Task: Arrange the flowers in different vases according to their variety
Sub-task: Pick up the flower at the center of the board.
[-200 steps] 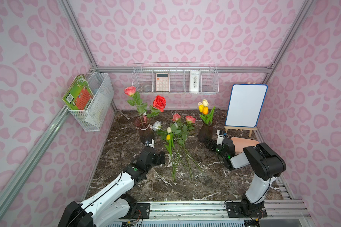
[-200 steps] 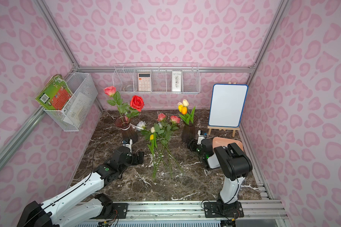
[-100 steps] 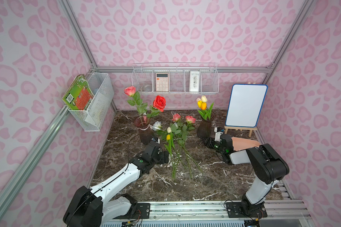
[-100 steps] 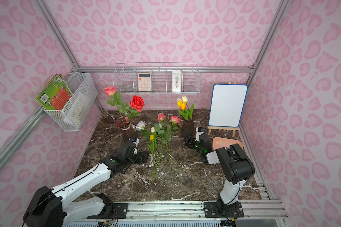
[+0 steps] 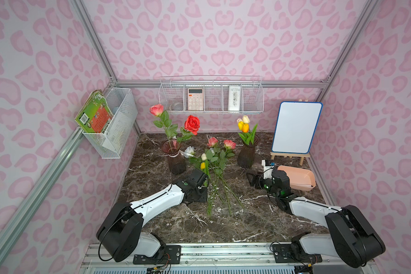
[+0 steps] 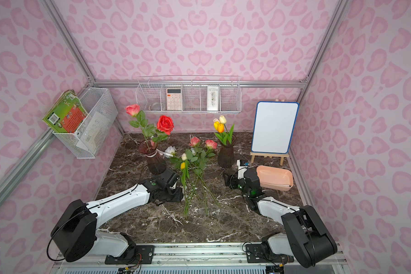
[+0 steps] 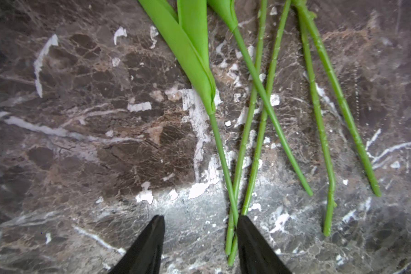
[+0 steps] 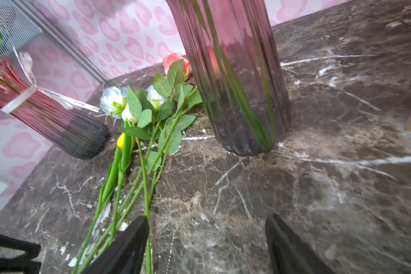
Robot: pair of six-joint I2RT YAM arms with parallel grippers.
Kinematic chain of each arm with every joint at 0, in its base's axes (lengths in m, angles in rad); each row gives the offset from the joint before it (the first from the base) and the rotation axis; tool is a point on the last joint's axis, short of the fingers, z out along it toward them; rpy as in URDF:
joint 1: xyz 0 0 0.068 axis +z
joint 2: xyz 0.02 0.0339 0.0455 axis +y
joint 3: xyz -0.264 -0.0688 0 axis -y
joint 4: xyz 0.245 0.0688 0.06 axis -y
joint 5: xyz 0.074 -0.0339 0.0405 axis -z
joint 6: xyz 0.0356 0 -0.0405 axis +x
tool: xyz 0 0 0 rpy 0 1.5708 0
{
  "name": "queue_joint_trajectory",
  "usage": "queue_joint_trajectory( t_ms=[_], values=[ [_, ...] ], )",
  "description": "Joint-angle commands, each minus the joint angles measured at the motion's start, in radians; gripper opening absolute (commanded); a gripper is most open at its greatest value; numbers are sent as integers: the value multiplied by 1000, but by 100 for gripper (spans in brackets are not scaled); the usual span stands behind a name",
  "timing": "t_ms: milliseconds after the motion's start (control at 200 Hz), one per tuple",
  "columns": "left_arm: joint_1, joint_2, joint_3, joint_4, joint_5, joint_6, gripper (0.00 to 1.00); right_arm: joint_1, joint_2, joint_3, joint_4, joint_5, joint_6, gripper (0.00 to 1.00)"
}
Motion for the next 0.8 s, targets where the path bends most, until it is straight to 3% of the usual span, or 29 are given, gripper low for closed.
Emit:
queue_joint_trajectory(
  t_ms=[0,350,520,800],
  values=[
    [-2,61,43,-28,-8,-4,53,-2,-3,-38,69,49,-43,80],
    [-3,281,166,-13,30,10,51,-11,38,-45,136,-22,-9,80],
    [-3,327,192,-45,6,17,34,-5,51,-36,144,-55,8,79],
    [-4,249,184,-78,-55,27,4,9,54,-24,141,-63,1,79]
  ],
)
